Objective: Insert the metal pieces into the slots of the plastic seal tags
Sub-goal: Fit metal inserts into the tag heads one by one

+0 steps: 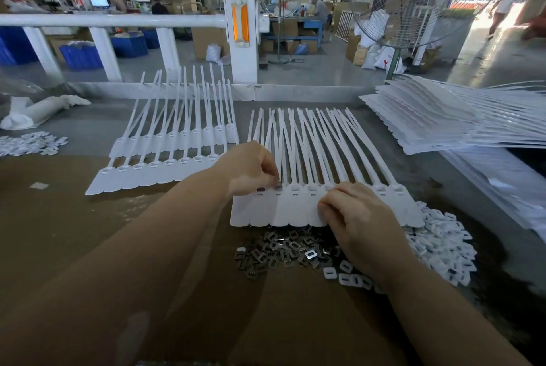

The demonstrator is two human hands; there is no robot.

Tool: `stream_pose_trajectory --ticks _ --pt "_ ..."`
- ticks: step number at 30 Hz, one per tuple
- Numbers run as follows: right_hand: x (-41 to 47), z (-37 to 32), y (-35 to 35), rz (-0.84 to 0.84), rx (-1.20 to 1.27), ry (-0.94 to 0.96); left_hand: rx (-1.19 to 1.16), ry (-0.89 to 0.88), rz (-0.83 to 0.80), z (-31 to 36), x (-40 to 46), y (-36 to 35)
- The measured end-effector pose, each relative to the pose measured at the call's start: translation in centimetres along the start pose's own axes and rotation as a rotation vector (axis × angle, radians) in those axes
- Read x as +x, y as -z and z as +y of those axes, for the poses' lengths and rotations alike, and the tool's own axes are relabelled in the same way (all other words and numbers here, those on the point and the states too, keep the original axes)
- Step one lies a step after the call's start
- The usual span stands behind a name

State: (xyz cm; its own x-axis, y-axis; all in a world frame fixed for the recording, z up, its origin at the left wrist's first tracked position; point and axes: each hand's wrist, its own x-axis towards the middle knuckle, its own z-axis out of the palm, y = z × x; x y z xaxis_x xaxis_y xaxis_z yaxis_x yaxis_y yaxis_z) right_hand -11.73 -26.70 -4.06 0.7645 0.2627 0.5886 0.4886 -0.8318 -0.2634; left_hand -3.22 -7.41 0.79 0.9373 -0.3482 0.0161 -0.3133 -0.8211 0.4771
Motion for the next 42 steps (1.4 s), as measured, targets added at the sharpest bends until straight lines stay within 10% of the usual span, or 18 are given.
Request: stream_pose_trajectory --ticks 42 --pt "0.0 -0.1 0.1 0.002 0.016 -0.01 -0.108 -0.038 0.092 -0.6 -1.9 -0.7"
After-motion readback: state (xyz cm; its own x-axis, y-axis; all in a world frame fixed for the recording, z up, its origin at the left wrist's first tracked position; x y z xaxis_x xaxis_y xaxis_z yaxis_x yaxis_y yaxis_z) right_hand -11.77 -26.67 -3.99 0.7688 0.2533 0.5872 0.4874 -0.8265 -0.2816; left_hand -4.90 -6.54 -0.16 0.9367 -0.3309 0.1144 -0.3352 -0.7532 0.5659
